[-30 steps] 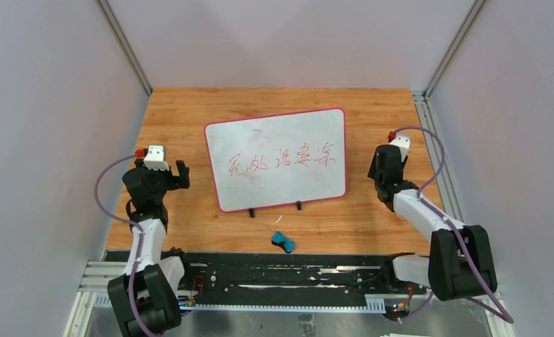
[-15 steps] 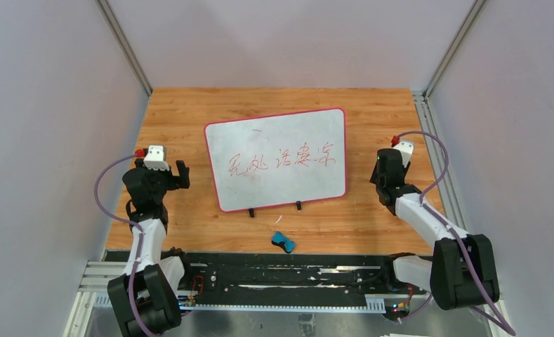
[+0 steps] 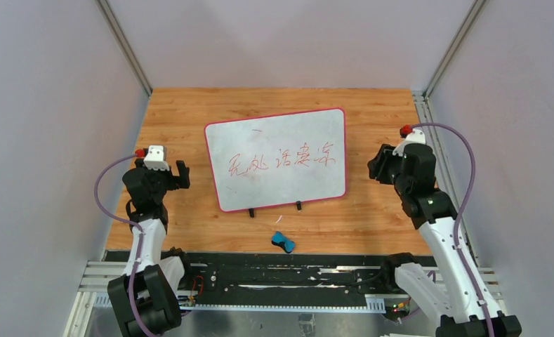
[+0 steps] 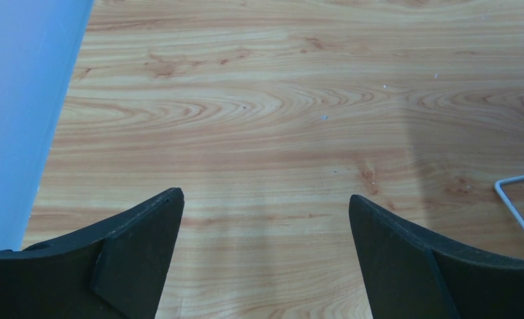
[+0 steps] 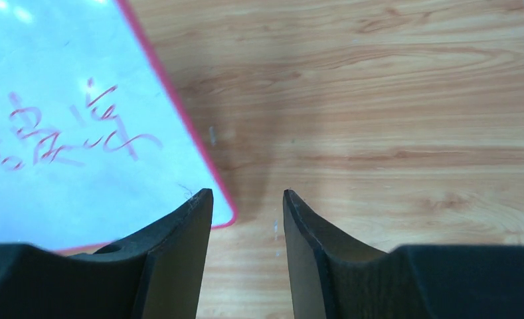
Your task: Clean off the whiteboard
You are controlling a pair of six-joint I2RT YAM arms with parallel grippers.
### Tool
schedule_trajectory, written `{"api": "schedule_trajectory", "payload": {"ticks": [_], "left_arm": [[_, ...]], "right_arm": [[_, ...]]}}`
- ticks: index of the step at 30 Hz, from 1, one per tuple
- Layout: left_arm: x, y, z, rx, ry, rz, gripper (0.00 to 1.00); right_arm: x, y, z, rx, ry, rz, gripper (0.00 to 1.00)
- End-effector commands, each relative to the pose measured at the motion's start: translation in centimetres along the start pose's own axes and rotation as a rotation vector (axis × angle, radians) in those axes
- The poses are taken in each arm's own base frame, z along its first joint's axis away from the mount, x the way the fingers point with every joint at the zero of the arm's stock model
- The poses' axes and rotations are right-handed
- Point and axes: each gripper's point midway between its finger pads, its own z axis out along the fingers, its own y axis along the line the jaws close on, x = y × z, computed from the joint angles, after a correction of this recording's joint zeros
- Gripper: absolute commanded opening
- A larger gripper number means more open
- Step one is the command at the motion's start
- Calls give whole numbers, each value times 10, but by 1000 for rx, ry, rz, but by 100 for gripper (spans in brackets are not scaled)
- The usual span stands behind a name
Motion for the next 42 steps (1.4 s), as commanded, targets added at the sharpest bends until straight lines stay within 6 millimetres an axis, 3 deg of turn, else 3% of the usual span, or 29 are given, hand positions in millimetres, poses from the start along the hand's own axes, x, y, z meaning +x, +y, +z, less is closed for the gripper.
{"api": "schedule_trajectory", "payload": {"ticks": [1,10,18,27,35,42], "left_arm": [[-14,2,-1,2,-40,29,99],[-15,2,-1,-2,-38,26,99],[-15,3,-1,-3,-38,26,99],[-15,2,-1,-2,-39,27,99],[-15,2,-1,0,-38,26,99],[-15,2,-1,-1,-39,26,99]], "right_arm": [[43,33,-30,-196,269,-92,45],[77,100,-81,-472,435,-367,45],[122,135,-101,-601,553,-640,44],[170,172,-106,-708,677,-829,60],[187,209,-108,-866,685,-793,68],[202,226,-90,-841,683,-732,68]]}}
